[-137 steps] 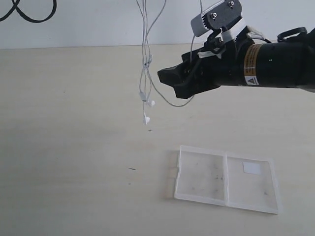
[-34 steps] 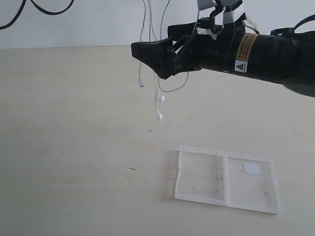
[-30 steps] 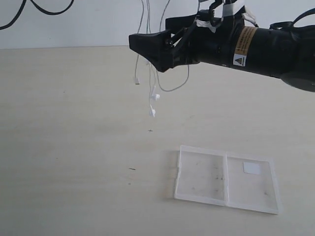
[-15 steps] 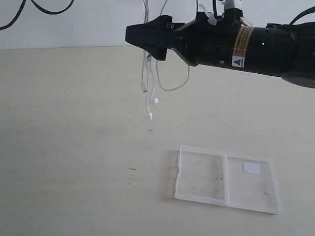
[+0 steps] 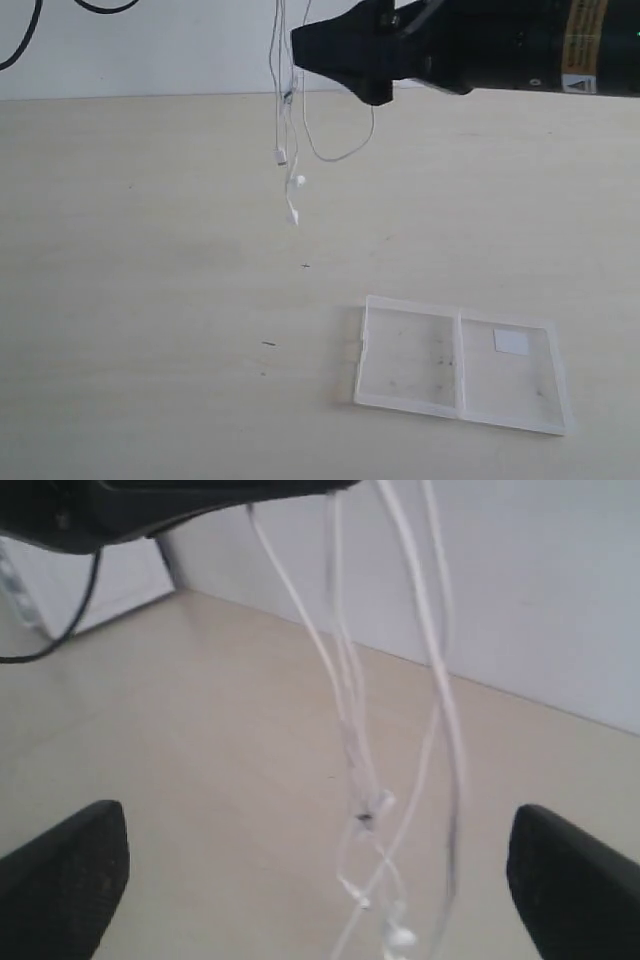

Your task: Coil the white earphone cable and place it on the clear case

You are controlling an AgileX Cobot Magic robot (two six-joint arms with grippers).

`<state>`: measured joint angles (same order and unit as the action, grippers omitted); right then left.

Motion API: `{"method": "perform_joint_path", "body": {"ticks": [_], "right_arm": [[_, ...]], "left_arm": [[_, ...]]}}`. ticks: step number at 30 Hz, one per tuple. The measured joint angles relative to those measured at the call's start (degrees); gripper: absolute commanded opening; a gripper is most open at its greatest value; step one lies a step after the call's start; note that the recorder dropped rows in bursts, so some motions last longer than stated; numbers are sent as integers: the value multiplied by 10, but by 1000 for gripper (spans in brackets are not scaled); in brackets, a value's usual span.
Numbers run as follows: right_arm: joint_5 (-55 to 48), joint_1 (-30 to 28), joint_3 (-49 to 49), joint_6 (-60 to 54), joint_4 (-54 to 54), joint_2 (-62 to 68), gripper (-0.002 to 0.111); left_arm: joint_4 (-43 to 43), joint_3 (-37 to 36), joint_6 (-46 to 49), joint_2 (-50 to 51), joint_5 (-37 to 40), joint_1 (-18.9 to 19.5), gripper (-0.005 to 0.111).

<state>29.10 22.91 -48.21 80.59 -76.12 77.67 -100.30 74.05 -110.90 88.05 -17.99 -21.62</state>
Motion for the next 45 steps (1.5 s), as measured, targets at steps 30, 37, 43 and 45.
{"method": "perform_joint_path", "body": {"ticks": [30,37,43,45], "right_arm": [[36,-1,0,186,-76,3,97],[45,-1,0,160,-93,8,97],[14,-1,0,160,-143,-6,97],[-3,-1,0,166,-160,-16,97]], "left_arm": [[61,0,9,0,288,-131,0],[127,0,83,0,302,-142,0],[176,0,129,0,310,-142,0],[180,0,131,0,310,-142,0]]}}
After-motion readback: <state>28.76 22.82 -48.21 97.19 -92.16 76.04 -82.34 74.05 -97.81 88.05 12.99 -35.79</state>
